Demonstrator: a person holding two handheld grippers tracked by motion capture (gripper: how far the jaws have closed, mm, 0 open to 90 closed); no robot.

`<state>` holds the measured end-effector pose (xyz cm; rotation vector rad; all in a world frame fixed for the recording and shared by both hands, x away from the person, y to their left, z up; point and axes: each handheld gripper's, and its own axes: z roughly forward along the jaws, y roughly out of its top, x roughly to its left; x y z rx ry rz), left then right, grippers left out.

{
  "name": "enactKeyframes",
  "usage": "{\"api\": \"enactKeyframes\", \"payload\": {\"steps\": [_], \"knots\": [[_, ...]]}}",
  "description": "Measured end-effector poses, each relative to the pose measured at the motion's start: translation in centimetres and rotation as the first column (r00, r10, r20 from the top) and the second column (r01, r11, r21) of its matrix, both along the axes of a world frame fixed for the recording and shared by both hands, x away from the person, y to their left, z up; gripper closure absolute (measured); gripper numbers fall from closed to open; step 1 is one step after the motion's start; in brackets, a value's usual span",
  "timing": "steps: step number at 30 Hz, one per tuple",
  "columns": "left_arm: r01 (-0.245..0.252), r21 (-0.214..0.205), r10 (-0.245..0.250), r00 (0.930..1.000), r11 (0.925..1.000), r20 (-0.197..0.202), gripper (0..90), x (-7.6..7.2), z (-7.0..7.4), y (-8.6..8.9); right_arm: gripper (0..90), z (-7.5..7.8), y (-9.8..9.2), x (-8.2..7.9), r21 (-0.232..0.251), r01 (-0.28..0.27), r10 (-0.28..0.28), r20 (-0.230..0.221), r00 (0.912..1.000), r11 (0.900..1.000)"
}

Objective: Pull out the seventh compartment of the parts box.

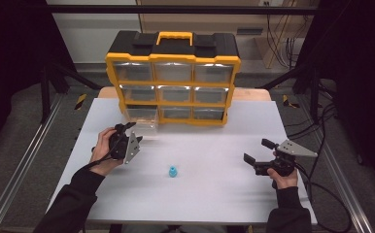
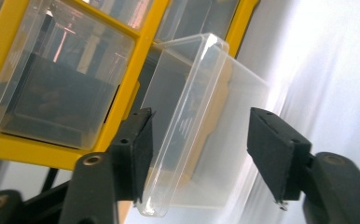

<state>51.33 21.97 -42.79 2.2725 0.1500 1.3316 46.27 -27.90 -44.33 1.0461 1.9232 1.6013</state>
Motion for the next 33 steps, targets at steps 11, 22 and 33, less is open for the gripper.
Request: {"api": "enactKeyframes", "payload": {"steps": [11,22,33], "knots": [[-0.074,-0.235,0.041,0.9889,0.9692,-0.143,30.1,-0.2,1.2,0.4,0.3,0.0,0.0,0.0,0.001,-0.003,0.003,0.001,1.0,1.0],[-0.122,-0.441,0.006,0.9672,0.8891,-0.254,20.2,-0.5,2.1,0.8,0.3,0.0,0.0,0.0,0.002,-0.003,0.003,0.001,1.0,1.0],[-0.15,-0.554,-0.036,0.9499,0.8189,-0.311,16.0,-0.8,2.2,0.8,0.3,0.0,0.0,0.0,0.002,-0.005,0.005,-0.001,1.0,1.0]]}}
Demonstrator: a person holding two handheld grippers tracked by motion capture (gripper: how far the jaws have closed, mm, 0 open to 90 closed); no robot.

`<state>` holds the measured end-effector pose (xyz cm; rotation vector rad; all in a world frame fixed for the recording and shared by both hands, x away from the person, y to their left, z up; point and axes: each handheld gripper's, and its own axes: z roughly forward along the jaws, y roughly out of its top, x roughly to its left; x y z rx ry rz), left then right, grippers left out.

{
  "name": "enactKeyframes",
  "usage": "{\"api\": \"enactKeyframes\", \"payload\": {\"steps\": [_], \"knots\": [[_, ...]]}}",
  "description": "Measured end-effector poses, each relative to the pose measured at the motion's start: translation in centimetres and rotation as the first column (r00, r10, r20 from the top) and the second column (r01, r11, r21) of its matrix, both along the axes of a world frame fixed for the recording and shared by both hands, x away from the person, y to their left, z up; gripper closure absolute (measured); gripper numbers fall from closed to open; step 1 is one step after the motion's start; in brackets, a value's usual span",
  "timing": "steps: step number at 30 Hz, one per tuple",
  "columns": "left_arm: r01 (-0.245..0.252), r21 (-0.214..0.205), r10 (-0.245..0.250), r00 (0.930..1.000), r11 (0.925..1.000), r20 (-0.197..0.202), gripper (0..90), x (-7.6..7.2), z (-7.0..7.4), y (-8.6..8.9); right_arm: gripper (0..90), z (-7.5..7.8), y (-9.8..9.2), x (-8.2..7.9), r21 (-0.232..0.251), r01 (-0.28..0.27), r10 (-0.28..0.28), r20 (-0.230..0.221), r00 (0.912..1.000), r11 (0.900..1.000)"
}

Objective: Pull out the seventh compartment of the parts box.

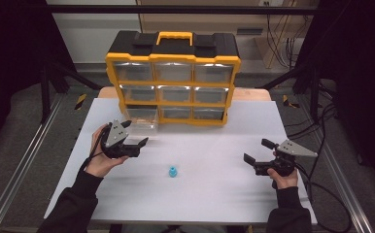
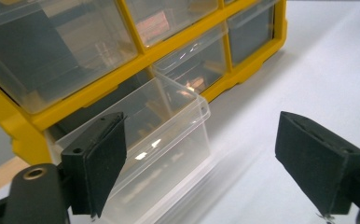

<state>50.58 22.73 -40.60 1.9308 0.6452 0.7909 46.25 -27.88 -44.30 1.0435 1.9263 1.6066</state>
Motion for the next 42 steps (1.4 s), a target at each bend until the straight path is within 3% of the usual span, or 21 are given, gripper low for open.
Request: {"api": "enactKeyframes", "payload": {"steps": [11,16,42], "knots": [[0.011,-0.082,-0.014,0.9989,0.9966,-0.045,13.1,-0.5,-0.1,0.3,0.3,0.0,0.0,0.0,-0.003,-0.003,0.003,0.002,1.0,1.0],[0.036,-0.108,-0.044,0.9966,0.9935,-0.07,10.7,-0.7,-0.2,0.3,0.3,0.0,0.1,0.0,-0.005,-0.005,0.005,-0.003,1.0,1.0],[0.111,-0.165,-0.136,0.9797,0.9801,-0.147,8.5,-1.2,-1.0,-1.4,0.3,0.0,0.1,0.0,-0.009,-0.006,0.006,-0.006,1.0,0.9999]]}}
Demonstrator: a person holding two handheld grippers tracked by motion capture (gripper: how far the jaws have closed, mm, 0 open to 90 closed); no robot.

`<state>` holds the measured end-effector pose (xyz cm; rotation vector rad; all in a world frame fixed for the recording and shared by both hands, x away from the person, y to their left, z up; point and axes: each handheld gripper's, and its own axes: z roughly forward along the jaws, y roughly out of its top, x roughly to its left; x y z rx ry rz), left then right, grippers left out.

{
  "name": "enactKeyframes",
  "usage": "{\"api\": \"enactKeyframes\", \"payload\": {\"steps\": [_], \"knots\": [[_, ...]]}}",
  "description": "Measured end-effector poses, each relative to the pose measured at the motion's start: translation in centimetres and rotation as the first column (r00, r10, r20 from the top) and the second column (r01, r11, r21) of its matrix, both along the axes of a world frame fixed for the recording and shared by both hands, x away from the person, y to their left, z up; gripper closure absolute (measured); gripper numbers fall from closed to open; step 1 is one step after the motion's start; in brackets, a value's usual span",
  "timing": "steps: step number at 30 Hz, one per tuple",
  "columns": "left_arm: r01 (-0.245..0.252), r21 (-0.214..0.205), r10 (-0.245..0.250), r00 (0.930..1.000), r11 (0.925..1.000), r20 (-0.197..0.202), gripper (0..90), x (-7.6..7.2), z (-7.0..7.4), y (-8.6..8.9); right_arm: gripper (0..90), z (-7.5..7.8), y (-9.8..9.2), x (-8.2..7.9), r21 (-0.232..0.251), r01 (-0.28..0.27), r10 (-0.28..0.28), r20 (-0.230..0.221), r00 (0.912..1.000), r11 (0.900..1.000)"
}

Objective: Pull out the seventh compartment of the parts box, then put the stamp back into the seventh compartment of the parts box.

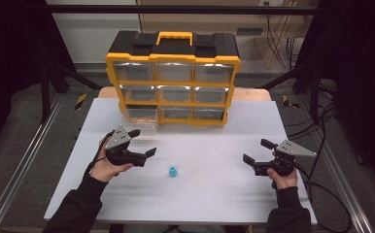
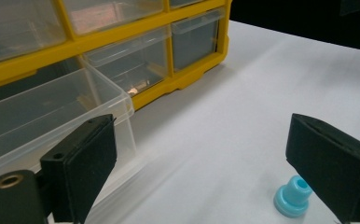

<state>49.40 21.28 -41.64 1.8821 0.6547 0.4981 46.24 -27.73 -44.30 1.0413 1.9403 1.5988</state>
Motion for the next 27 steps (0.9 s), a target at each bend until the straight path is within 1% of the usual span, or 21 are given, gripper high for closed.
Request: {"api": "enactKeyframes", "payload": {"steps": [7,12,14,17,22,27], "knots": [[0.018,-0.002,-0.018,0.9998,0.9998,-0.011,8.0,-0.1,-0.1,-0.6,0.3,0.0,0.0,0.0,0.002,0.001,-0.001,-0.002,1.0,1.0],[0.031,-0.012,-0.031,0.9993,0.9994,-0.02,7.8,-0.2,-0.1,-1.0,0.3,0.0,0.0,0.0,0.001,0.001,-0.001,-0.001,1.0,1.0],[0.035,-0.008,-0.035,0.9993,0.9993,-0.016,7.7,-0.3,-0.1,-1.2,0.3,0.0,0.0,0.0,0.0,0.001,-0.001,-0.004,1.0,1.0],[0.045,-0.018,-0.045,0.9988,0.9988,-0.021,7.6,-0.4,-0.1,-1.5,0.3,0.0,0.0,0.1,0.0,-0.002,0.002,-0.004,1.0,1.0],[0.058,-0.028,-0.059,0.9976,0.9979,-0.037,7.5,-0.6,-0.1,-2.1,0.3,0.0,0.0,0.0,0.002,0.002,-0.002,-0.005,1.0,1.0],[0.076,-0.018,-0.077,0.9955,0.997,-0.056,7.4,-0.8,-0.6,-3.0,0.3,0.0,-0.1,0.0,-0.003,0.0,0.0,0.0,1.0,1.0]]}}
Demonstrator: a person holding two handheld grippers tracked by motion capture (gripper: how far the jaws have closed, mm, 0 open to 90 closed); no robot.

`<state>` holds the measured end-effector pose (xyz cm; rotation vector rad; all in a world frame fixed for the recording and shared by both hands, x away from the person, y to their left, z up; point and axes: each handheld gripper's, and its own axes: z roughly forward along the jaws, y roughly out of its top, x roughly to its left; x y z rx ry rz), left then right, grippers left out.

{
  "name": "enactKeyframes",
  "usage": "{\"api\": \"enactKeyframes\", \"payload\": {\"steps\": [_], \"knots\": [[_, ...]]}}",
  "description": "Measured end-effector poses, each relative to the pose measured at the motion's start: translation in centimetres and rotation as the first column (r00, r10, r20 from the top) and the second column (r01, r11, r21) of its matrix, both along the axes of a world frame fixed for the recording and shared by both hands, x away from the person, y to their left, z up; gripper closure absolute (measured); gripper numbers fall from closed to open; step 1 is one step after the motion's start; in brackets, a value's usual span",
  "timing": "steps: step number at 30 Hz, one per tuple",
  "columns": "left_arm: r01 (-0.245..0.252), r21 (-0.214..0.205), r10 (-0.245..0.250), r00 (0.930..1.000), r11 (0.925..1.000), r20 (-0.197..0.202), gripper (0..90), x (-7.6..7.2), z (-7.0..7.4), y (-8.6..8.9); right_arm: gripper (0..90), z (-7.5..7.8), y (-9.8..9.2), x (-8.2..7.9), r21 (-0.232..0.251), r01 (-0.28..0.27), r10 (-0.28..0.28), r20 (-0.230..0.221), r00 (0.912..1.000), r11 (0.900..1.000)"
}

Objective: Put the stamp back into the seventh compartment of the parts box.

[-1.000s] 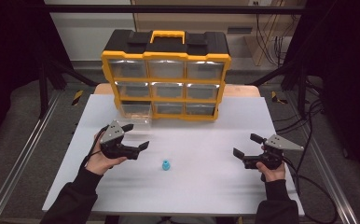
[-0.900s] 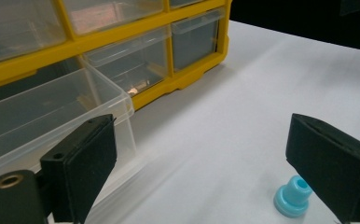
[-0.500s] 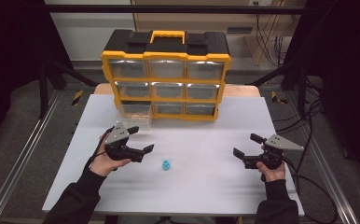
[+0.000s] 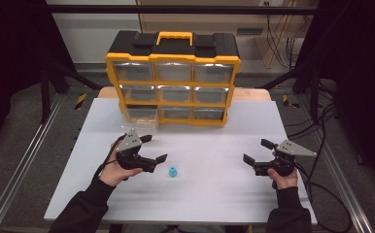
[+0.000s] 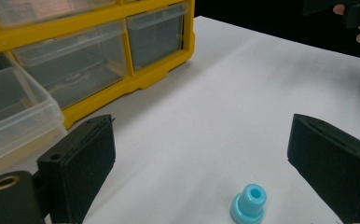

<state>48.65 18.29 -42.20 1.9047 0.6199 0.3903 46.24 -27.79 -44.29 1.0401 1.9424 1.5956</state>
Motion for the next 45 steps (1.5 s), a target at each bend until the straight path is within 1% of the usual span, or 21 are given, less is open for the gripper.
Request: {"api": "enactKeyframes", "payload": {"steps": [2,4,5,7,8,12,19,26,30,33,35,37,43,45], "knots": [[0.005,0.006,-0.005,1.0,1.0,-0.009,7.4,-0.1,-0.2,-0.3,0.3,0.0,0.0,-0.1,0.004,0.0,0.0,-0.005,1.0,1.0],[0.008,0.008,-0.008,0.9998,0.9999,-0.016,7.4,-0.1,-0.5,-0.7,0.3,0.0,0.0,0.0,0.001,-0.004,0.004,0.001,1.0,1.0],[0.008,0.005,-0.007,0.9998,1.0,-0.021,7.4,-0.1,-0.5,-0.8,0.3,0.0,0.1,-0.1,0.005,-0.004,0.004,-0.006,1.0,1.0],[0.006,0.001,-0.006,0.9996,1.0,-0.029,7.5,-0.2,-0.7,-1.1,0.3,0.0,0.0,-0.1,0.004,-0.001,0.001,-0.004,1.0,1.0],[0.007,0.005,-0.007,0.9994,1.0,-0.033,7.5,-0.2,-0.8,-1.2,0.3,0.0,0.0,0.0,0.002,-0.001,0.001,0.0,1.0,1.0],[0.019,0.026,-0.018,0.9989,0.9995,-0.044,7.4,-0.4,-1.2,-1.6,0.3,0.0,0.0,-0.1,0.002,-0.001,0.001,-0.005,1.0,1.0],[0.035,0.036,-0.033,0.9982,0.9988,-0.05,6.4,-0.6,-1.6,-2.2,0.3,0.0,0.0,-0.1,0.004,-0.002,0.002,0.001,1.0,1.0],[0.046,0.045,-0.043,0.9961,0.9979,-0.078,6.4,-0.8,-2.1,-2.8,0.3,0.0,0.0,0.0,0.002,-0.002,0.002,0.002,1.0,1.0],[0.048,0.061,-0.043,0.9954,0.997,-0.086,6.3,-0.9,-2.5,-3.2,0.3,0.1,0.0,-0.1,0.004,-0.001,0.001,-0.004,1.0,1.0],[0.049,0.078,-0.042,0.9954,0.9958,-0.086,6.2,-0.9,-2.8,-3.4,0.3,0.1,0.0,-0.1,0.003,-0.001,0.001,0.003,1.0,1.0],[0.054,0.081,-0.046,0.9942,0.9953,-0.097,5.7,-0.9,-3.0,-3.5,0.3,0.1,0.0,0.0,0.003,-0.002,0.002,0.003,1.0,1.0],[0.053,0.089,-0.045,0.9943,0.9946,-0.097,5.5,-1.0,-3.2,-3.6,0.3,0.1,0.0,-0.1,0.003,-0.002,0.002,-0.004,1.0,1.0],[0.051,0.101,-0.041,0.9934,0.9936,-0.107,5.3,-1.0,-3.7,-3.9,0.3,0.1,0.0,-0.1,0.003,-0.003,0.003,0.001,1.0,1.0],[0.044,0.105,-0.032,0.9934,0.9935,-0.11,5.4,-1.1,-3.8,-4.0,0.3,0.0,0.0,-0.1,0.003,-0.002,0.002,-0.001,1.0,1.0]]}}
